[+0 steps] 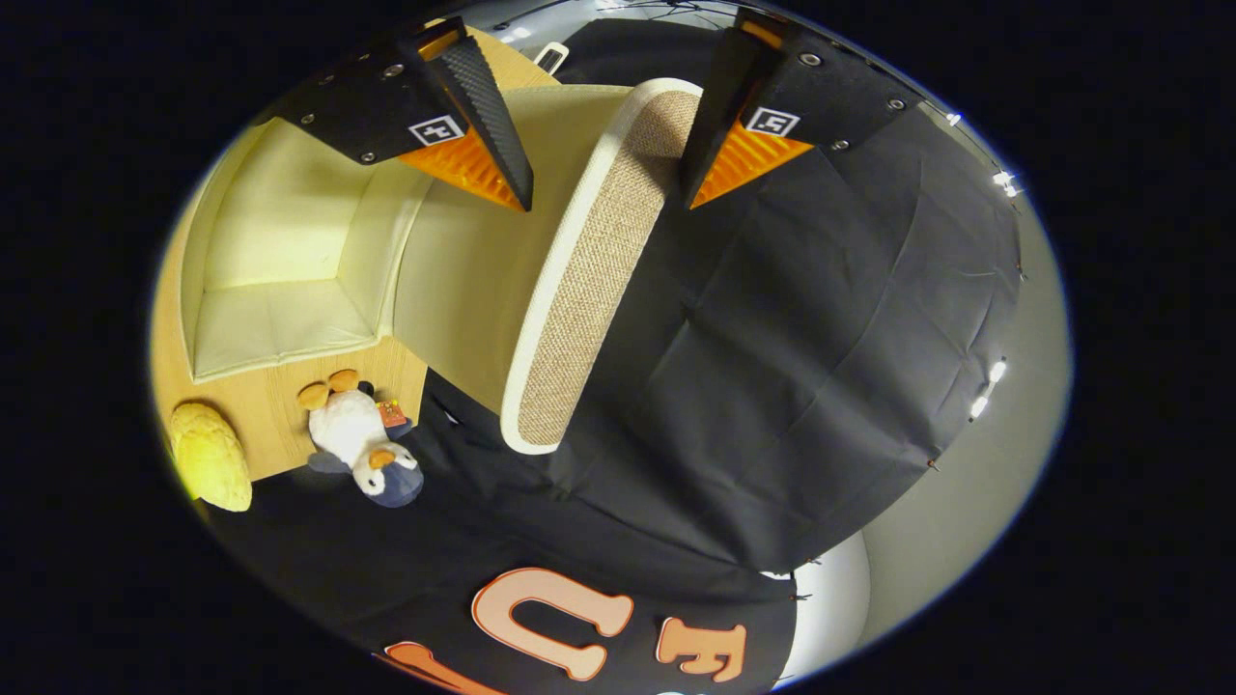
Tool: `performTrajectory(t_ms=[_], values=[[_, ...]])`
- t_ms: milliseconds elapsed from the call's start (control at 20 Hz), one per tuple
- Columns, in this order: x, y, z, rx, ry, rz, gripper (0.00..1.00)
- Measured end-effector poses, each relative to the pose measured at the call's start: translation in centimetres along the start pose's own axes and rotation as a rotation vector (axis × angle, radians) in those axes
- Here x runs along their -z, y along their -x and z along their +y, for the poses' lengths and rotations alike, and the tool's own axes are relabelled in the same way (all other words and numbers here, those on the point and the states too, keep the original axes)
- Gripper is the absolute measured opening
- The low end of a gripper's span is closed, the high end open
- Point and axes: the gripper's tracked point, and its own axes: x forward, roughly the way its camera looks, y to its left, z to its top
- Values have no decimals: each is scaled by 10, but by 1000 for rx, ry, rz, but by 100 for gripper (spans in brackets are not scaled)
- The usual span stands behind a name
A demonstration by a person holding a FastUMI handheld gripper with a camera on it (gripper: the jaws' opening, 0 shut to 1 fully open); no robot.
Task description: Open the storage box then place both shoes into the box .Put the left shoe in first, then the right shoe, with the right side of both shoes facing outward in a uniform manner.
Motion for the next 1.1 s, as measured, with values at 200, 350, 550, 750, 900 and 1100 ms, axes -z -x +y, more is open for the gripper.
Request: performTrajectory(t_ms=[200,350,550,750,900,1100], values=[[5,-5,5,1,-32,1,96],[-7,1,14,-12,-19,-41,95],[-32,5,46,-58,-33,-67,95],[-41,44,47,-40,96,-113,95],[-44,81,16,37,150,-144,95],[-49,138,-46,203,224,-181,95]])
